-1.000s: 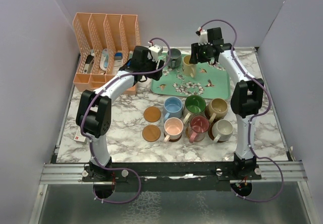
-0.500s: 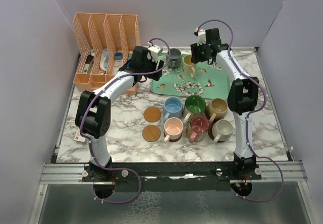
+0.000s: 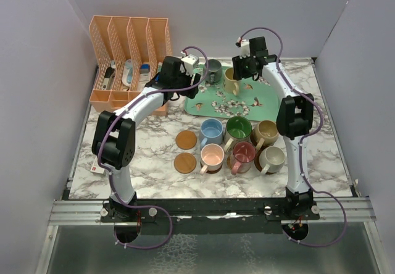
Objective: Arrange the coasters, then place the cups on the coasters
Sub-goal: Move the cup to the tray.
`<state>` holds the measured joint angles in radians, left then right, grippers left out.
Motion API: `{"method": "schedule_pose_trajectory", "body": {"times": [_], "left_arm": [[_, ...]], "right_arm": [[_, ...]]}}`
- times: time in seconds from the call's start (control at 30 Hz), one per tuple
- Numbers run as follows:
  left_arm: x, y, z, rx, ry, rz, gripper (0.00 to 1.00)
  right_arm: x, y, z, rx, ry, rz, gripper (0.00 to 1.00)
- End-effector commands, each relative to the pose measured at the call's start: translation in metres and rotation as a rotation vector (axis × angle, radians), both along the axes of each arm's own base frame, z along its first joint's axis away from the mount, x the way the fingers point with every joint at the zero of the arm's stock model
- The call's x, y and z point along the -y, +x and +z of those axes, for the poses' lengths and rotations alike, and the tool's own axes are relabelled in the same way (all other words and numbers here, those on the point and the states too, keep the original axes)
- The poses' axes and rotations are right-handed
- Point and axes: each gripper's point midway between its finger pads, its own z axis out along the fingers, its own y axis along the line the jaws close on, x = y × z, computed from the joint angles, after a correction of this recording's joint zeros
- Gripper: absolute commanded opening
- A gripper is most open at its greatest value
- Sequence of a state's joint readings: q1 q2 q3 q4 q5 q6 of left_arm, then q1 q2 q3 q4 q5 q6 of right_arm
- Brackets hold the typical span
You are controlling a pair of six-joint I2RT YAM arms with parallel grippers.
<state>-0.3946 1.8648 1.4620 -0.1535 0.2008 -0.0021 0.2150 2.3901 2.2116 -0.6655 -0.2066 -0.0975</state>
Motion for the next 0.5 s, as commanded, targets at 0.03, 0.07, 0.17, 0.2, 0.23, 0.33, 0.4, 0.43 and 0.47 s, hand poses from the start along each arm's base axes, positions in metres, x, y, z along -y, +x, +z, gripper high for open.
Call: {"method": "schedule_pose_trajectory", "body": {"times": [0.03,0.07,0.17,0.2,0.23,0.33,0.4,0.43,0.47], "left_arm": [[0.005,0.0,0.019,0.045,-0.034,-0.028,0.7],[0.005,0.0,0.02,0.045,-0.036,-0.029,0.7],[0.006,-0.001,0.02,0.045,-0.038,-0.031,0.7],[0.006,-0.001,0.02,0.045,-0.038,-0.032,0.7],[0.006,-0.001,0.019,0.043,-0.038,-0.033,0.7],[0.006,-0.002,0.019,0.04,-0.041,-0.037,0.7],[0.007,-0.002,0.019,0.038,-0.043,-0.04,0.7],[0.007,-0.003,0.018,0.037,-0.043,-0.04,0.7],[0.007,-0.003,0.019,0.037,-0.044,-0.041,0.7]], "right_arm": [[0.008,-0.028,-0.007,-0.121,-0.011,-0.038,0.49],[0.007,-0.032,-0.008,-0.134,-0.006,-0.036,0.49],[0.005,-0.041,-0.006,-0.159,0.013,-0.034,0.49],[0.005,-0.043,-0.005,-0.164,0.017,-0.034,0.49],[0.005,-0.045,-0.003,-0.163,0.017,-0.033,0.49],[0.006,-0.043,0.002,-0.147,0.011,-0.035,0.49],[0.007,-0.04,0.005,-0.137,0.007,-0.036,0.48],[0.007,-0.039,0.005,-0.136,0.004,-0.035,0.48],[0.007,-0.038,0.005,-0.137,0.0,-0.035,0.46]]}}
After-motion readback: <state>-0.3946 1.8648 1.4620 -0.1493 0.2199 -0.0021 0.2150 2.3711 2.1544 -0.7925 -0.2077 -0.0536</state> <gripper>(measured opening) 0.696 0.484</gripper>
